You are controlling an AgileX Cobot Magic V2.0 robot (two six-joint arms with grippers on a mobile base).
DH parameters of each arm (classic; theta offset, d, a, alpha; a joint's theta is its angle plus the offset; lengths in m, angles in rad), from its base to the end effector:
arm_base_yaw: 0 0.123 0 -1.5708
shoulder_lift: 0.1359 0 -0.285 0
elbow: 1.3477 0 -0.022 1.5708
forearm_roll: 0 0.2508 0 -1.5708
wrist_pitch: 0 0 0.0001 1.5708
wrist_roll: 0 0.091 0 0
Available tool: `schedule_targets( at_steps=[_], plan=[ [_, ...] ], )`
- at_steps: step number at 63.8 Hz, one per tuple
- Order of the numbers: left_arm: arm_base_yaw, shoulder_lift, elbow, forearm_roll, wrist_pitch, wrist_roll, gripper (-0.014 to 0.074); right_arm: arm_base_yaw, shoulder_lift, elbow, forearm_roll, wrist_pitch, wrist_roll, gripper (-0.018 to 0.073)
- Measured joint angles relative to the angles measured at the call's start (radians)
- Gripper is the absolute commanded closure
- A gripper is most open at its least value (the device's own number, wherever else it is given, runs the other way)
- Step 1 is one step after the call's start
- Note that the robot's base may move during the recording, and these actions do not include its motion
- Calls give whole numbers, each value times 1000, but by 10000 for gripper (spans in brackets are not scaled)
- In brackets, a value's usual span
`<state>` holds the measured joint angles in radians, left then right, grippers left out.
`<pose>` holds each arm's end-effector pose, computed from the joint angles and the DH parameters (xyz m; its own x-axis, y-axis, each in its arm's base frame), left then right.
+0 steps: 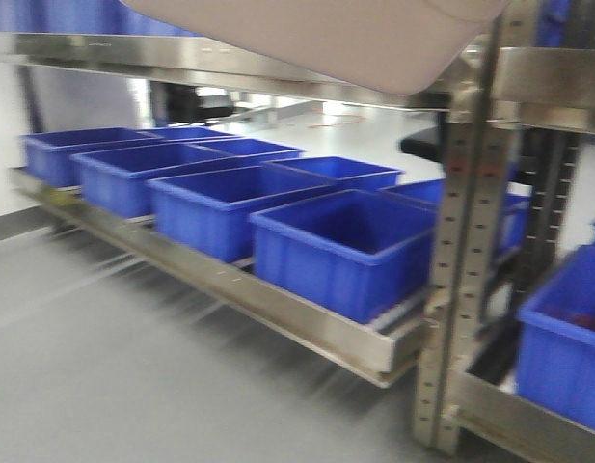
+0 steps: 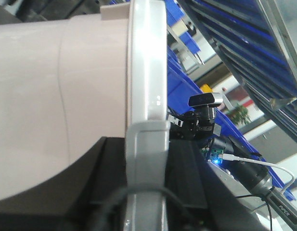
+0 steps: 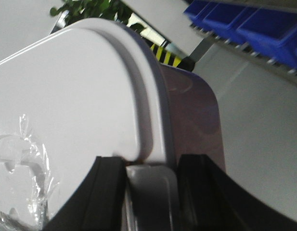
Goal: Grab white bin and place on right shelf
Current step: 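Carry the raised bin toward the metal rack of blue crates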
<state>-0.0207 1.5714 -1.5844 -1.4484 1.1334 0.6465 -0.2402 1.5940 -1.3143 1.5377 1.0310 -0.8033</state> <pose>0.3236 -0.0886 0.4462 -0.6608 -0.2484 -0.7083 0.6262 0.3378 -0.7027 0.3496 -0.0053 0.3665 -0.6245 0.4956 -0.6036 -0.3684 0.4945 0.7872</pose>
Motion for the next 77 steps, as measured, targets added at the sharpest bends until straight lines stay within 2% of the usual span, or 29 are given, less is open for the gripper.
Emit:
schedule_targets(
  at_steps=[77],
  plan=[
    [0, 0, 0, 0, 0, 0, 722, 0, 0, 0, 0, 0, 0, 478]
  ],
)
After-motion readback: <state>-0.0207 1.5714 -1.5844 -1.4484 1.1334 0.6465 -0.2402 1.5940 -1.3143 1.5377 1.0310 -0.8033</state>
